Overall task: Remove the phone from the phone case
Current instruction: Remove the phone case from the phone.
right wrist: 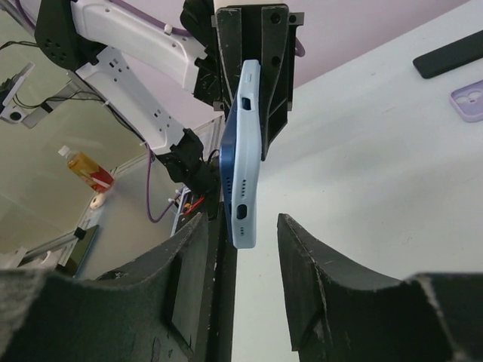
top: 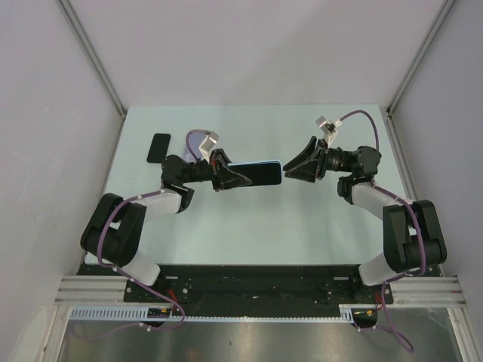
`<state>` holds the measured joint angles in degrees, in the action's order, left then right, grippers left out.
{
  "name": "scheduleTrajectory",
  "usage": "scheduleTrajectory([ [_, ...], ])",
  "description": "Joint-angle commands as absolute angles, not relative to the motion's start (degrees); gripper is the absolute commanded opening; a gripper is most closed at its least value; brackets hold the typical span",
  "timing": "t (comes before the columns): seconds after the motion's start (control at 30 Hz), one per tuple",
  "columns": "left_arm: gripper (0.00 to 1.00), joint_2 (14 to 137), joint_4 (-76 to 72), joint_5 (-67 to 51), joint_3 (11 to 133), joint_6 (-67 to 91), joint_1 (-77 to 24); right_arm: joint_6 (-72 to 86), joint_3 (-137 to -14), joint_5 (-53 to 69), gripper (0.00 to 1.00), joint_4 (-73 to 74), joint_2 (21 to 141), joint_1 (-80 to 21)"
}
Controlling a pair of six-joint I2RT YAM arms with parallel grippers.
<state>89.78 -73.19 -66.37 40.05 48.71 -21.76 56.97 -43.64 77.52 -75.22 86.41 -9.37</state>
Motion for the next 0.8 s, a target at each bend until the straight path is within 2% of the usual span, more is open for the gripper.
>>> scheduleTrajectory([
  [0.0,0.00,89.2,-77.5,-64.6,41.2,49.8,-21.4,55.3,-45.4,78.6,0.45,-86.7,84.6,-10.6],
  [0.43,0.00,89.4,-77.4,-65.2,41.4,50.4,-21.4,52.6,-45.4,77.7,0.34,-85.6,86.0,-10.8],
  [0.77,0.00,89.3,-77.5,-65.6,41.4,50.6,-21.5,47.6,-45.4,76.4,0.32,-79.6,85.3,-10.8],
])
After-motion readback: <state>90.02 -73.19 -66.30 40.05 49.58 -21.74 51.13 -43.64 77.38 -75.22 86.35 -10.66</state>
